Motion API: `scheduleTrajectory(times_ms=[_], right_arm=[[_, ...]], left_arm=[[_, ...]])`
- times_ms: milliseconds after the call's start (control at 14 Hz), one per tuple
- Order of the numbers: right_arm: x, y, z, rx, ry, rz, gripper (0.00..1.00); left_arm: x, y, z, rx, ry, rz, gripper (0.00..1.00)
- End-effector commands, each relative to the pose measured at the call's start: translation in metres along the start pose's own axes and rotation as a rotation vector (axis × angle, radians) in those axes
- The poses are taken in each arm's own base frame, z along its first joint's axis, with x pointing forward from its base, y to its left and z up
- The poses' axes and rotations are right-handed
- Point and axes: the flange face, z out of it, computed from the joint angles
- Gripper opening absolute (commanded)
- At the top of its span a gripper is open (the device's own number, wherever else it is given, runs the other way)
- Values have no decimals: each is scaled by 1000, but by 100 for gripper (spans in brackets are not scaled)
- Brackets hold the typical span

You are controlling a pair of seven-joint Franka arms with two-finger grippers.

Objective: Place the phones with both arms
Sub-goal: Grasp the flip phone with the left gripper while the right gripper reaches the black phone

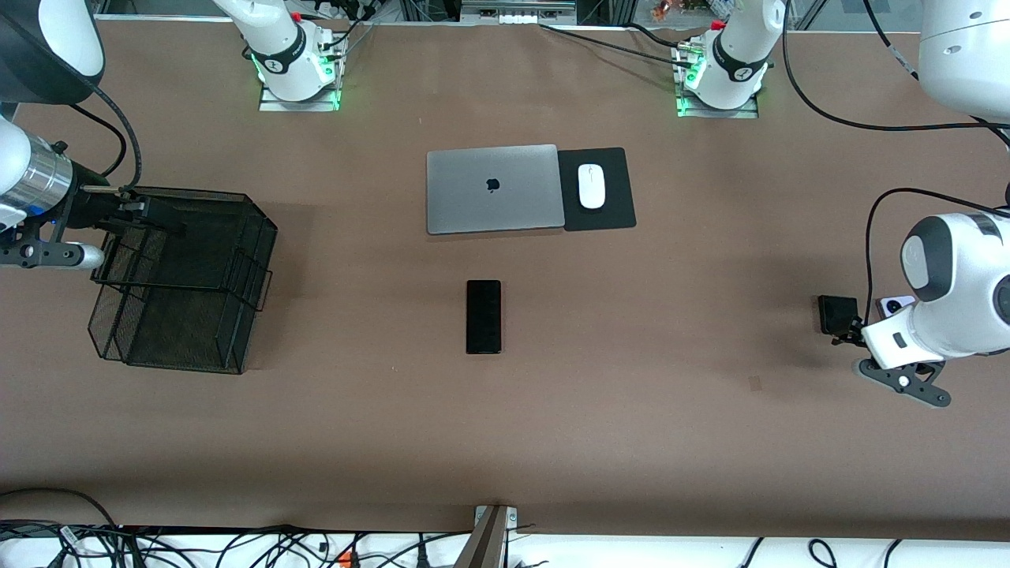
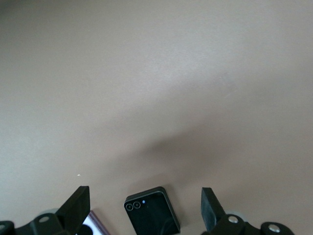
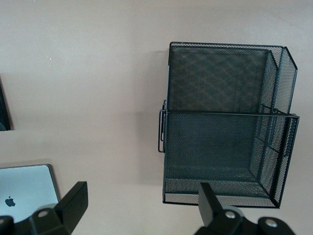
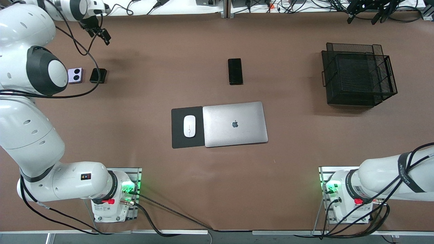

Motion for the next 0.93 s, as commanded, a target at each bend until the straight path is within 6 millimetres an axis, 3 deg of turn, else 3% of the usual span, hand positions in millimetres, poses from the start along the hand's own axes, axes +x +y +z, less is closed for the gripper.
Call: scheduleTrajectory(times_ms=[0, 215, 430, 859], right_arm=[[-2, 0, -2, 17, 1, 5, 100], [-1, 0, -2, 17, 3, 5, 100], [-1, 0, -2, 17, 6, 6, 100], [2, -7, 4, 23, -2, -4, 100]], left_arm=[[-31, -6, 11, -38, 74, -82, 100], [-40, -9, 23, -92, 119, -167, 100], [-41, -7, 19, -106, 116, -281, 100], [-51, -13, 15, -105, 111, -275, 100]])
